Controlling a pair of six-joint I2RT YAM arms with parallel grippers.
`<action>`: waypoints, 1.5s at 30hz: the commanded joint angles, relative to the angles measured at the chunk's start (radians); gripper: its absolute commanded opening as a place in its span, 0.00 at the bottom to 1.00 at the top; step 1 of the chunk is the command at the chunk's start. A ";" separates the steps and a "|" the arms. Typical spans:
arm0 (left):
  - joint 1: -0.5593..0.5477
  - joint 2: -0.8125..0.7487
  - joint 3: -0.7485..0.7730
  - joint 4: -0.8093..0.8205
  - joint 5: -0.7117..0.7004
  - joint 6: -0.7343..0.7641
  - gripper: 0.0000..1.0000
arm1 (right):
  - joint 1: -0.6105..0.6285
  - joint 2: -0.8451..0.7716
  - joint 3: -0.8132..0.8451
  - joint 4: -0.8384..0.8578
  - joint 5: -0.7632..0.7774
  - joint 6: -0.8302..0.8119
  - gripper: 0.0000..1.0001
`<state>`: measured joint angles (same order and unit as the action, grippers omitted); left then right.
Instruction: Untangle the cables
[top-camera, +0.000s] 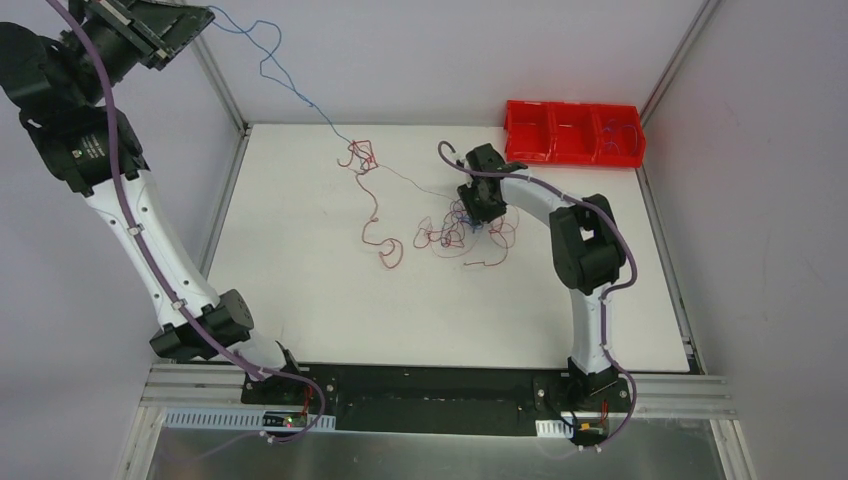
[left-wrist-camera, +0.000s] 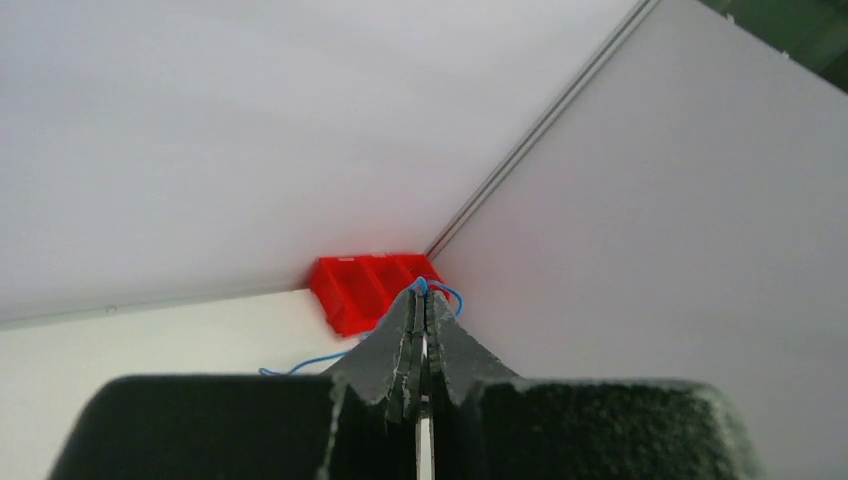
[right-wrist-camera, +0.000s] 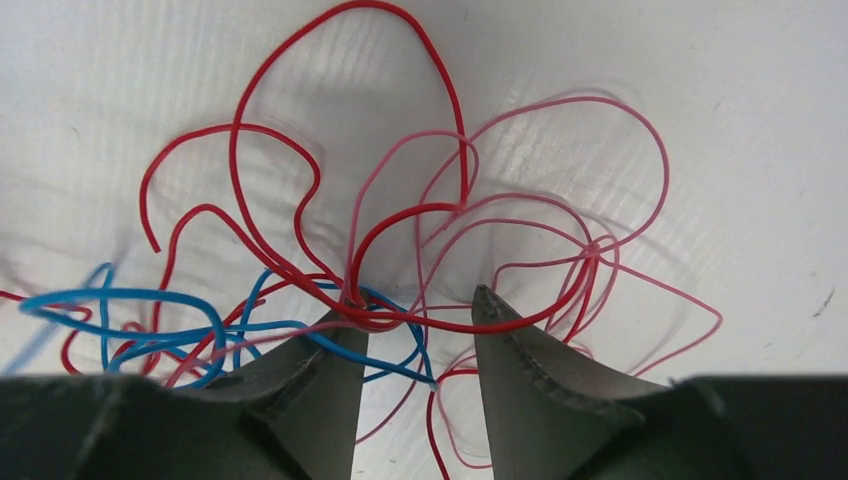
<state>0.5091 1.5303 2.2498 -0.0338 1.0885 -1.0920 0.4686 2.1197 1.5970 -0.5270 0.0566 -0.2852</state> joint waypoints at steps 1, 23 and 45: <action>0.068 0.038 0.116 0.146 -0.027 -0.166 0.00 | -0.032 0.007 -0.079 -0.094 0.106 -0.065 0.45; -0.131 -0.181 -0.356 0.222 0.073 -0.156 0.00 | 0.050 -0.362 0.158 -0.156 -0.534 -0.092 0.90; -0.334 -0.156 -0.236 0.228 0.022 -0.187 0.00 | 0.326 -0.131 0.051 0.780 -0.411 0.003 0.27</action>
<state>0.1761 1.3685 1.8919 0.1253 1.1400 -1.2625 0.8223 1.9907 1.7130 0.1482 -0.3992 -0.2451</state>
